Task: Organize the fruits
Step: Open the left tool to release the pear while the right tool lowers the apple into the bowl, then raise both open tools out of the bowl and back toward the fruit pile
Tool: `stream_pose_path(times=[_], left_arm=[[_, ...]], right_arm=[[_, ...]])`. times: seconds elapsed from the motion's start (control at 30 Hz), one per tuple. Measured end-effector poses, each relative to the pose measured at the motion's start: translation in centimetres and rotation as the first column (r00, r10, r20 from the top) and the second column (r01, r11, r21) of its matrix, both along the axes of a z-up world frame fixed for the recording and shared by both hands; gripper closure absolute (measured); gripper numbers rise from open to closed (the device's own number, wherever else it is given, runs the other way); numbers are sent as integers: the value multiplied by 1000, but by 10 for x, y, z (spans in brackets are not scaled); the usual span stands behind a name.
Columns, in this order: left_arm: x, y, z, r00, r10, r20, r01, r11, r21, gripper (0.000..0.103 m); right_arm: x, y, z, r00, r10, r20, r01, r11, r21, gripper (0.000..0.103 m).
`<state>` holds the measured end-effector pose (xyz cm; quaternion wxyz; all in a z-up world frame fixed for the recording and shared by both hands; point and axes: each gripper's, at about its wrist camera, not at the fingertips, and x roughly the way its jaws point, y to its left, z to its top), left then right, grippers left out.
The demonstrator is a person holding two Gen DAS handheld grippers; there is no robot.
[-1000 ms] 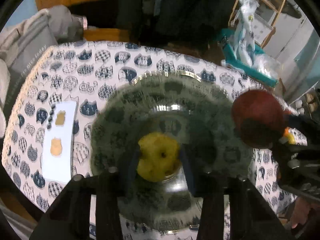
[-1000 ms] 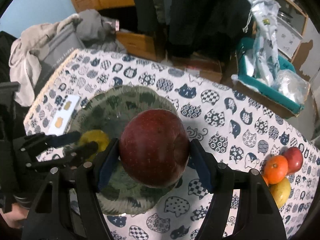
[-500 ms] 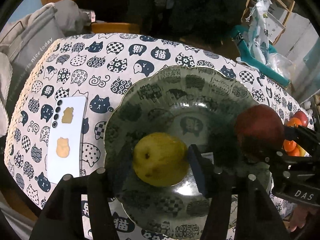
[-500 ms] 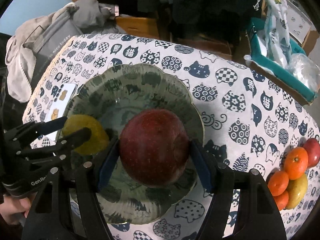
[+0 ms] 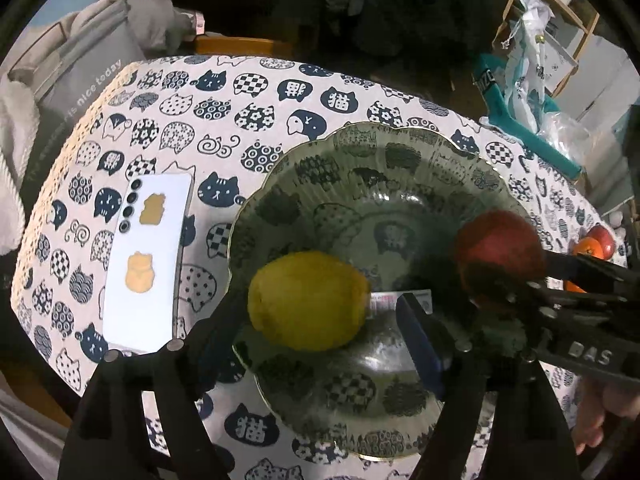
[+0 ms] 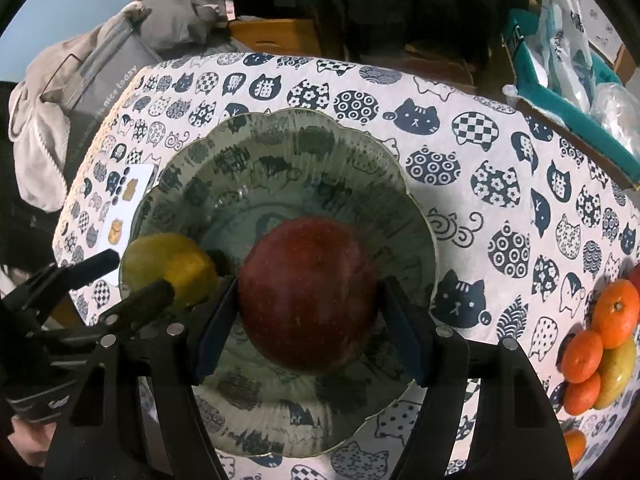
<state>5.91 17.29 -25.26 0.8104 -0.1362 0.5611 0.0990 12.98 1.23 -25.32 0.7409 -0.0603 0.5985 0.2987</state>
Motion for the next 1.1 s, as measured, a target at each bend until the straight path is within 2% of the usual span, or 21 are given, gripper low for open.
stream_pose_path(times=[0.3, 0.37, 0.6, 0.8, 1.03, 1.1], left_arm=[[-17, 6, 12, 1000, 23, -10, -23, 1000, -8, 23], [-19, 6, 15, 1000, 22, -10, -22, 1000, -3, 23], [-26, 0, 38, 999, 14, 37, -14, 1000, -10, 23], [-32, -10, 67, 994, -6, 106, 8, 1000, -16, 23], [-38, -25, 107, 979, -33, 203, 33, 999, 1, 22], [-40, -29, 116, 974, -39, 223, 37, 999, 10, 17]], right_arm=[[-5, 12, 0, 1000, 24, -7, -24, 1000, -3, 28], [-5, 12, 8, 1000, 20, 11, -20, 999, 28, 22], [-4, 5, 42, 997, -19, 76, 13, 997, 78, 22], [-12, -8, 82, 981, -50, 188, 34, 996, 86, 22], [-31, -28, 136, 938, -86, 336, 54, 993, 105, 22], [-39, -37, 151, 923, -95, 374, 57, 992, 112, 22]])
